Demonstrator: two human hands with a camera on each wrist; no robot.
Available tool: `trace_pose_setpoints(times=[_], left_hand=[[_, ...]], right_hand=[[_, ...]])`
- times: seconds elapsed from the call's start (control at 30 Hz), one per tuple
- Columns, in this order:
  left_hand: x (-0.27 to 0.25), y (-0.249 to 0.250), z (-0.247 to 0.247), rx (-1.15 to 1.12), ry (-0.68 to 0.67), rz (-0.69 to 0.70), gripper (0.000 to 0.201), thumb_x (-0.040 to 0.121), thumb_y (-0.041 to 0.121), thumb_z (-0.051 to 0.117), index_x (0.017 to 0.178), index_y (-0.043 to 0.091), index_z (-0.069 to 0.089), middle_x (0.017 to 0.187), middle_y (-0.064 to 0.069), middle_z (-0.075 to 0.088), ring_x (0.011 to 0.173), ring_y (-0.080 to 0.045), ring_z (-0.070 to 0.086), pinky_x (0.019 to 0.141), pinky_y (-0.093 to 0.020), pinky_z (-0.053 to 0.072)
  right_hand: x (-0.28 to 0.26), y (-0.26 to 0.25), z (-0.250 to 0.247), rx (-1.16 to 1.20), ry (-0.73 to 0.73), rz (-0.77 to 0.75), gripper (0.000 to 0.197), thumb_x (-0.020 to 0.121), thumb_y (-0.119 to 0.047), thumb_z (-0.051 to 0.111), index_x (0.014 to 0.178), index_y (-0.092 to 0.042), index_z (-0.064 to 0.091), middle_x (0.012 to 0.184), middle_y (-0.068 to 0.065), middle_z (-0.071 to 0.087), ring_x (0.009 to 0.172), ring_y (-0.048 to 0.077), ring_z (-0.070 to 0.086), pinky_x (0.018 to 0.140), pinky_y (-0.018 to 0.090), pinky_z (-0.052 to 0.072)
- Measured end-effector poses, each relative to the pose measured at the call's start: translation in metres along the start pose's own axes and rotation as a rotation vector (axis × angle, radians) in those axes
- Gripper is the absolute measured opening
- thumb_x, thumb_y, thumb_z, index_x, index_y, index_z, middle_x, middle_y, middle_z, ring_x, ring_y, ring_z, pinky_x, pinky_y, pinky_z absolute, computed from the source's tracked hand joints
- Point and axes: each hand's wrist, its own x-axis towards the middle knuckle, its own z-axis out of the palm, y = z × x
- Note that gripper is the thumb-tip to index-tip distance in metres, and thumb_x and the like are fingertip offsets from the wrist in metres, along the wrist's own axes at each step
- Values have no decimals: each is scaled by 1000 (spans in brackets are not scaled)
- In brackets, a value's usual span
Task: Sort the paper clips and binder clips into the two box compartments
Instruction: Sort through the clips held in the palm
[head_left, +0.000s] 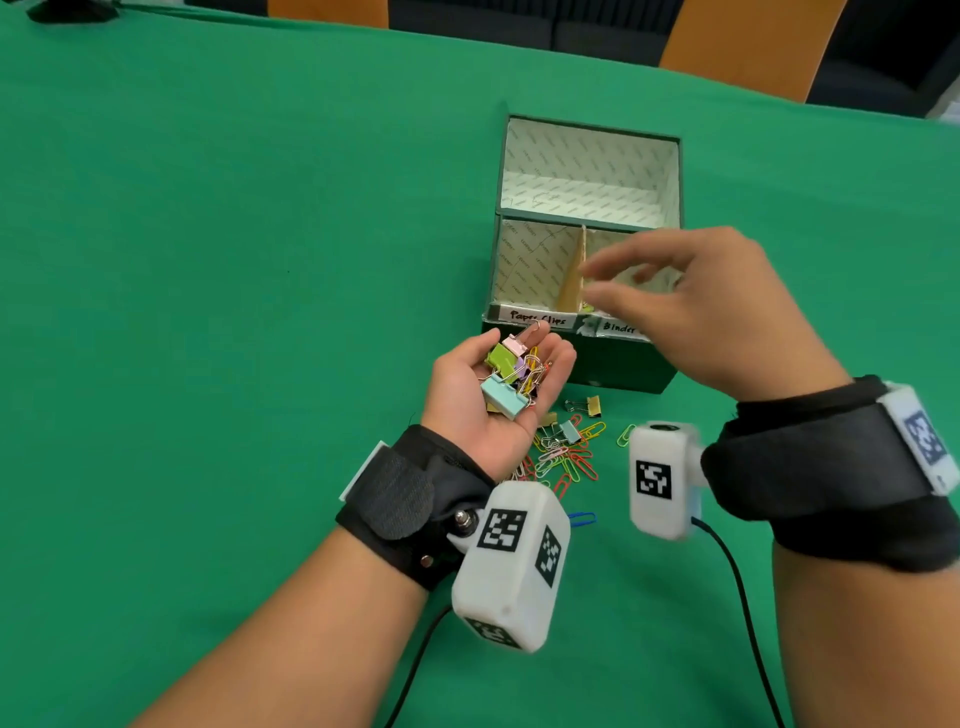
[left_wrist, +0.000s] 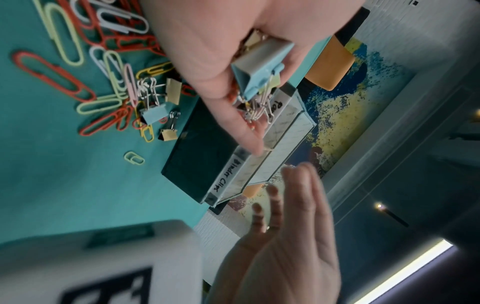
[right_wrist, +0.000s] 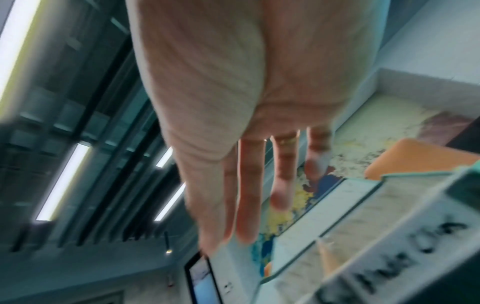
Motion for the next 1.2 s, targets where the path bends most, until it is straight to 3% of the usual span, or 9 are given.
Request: trace_pose_setpoints(times=[0.07,0.17,0.27,0.57,0.7,0.83,0.97,1.1,1.2], left_hand=[[1,1,0,17,31,26,34,96,19,44,88,-7,65,82,-18,68,71,-27,68,69,-36,58],[-1,0,1,68,74,28,23,97,21,44,90,4,58,65,-11,65,57,-23,68,55,-27,58],[-2,-2,-1,86,97,26,18,97,24,45,89,10,53,56,-6,57,46,-18,62,47,-22,52],[0,-1,0,33,71,24,23,96,24,46,93,3,58,65,-11,64,55,-21,66,54,-27,57],[2,0,0,34,47,45,22,95,22,45,94,4,57,82,-12,62,80,-22,63,85,-32,50],[2,-1,-2,54,54,35,25,94,23,47,83,5,60,78,-10,62,66,-21,63,70,-28,54],[1,-2,-4,86,33,18,29,95,27,45,90,3,61,82,-12,62,74,-24,62,72,-32,50],[1,-1,-2,35,12,23,32,96,24,43,84,0,61,74,-15,64,64,-24,65,60,-28,56],[1,-2,-1,36,-16,40,41,97,22,41,80,-6,66,78,-20,68,66,-28,69,69,-32,57]], right_hand=[[-8,-22,2,2,-209,-66,10,75,-39,78,84,-37,74,73,-24,67,72,-2,56,63,15,40],[-15,-36,20,-98,-378,-87,21,66,-41,83,85,-37,73,74,-16,66,68,-2,59,68,19,49],[-16,-38,39,-229,-357,-88,29,65,-40,81,91,-37,69,76,-13,64,73,7,61,73,32,54],[-18,-41,35,-213,-316,-47,27,69,-30,68,94,-38,70,71,-12,66,70,8,63,71,33,55],[-16,-38,29,-145,-319,-11,25,71,-24,65,92,-33,75,61,-13,63,61,1,58,64,22,50],[-15,-34,32,-177,-358,-17,18,70,-33,74,87,-32,73,65,-11,64,63,4,58,63,28,51],[-14,-31,41,-293,-370,-44,28,68,-40,78,93,-37,65,69,-10,55,67,10,52,60,29,40],[-12,-27,37,-226,-314,-50,19,71,-38,74,89,-32,70,68,-11,58,64,6,54,62,29,48],[-9,-24,28,-99,-288,-36,12,76,-34,72,87,-29,73,64,-11,62,53,-1,52,52,12,42]])
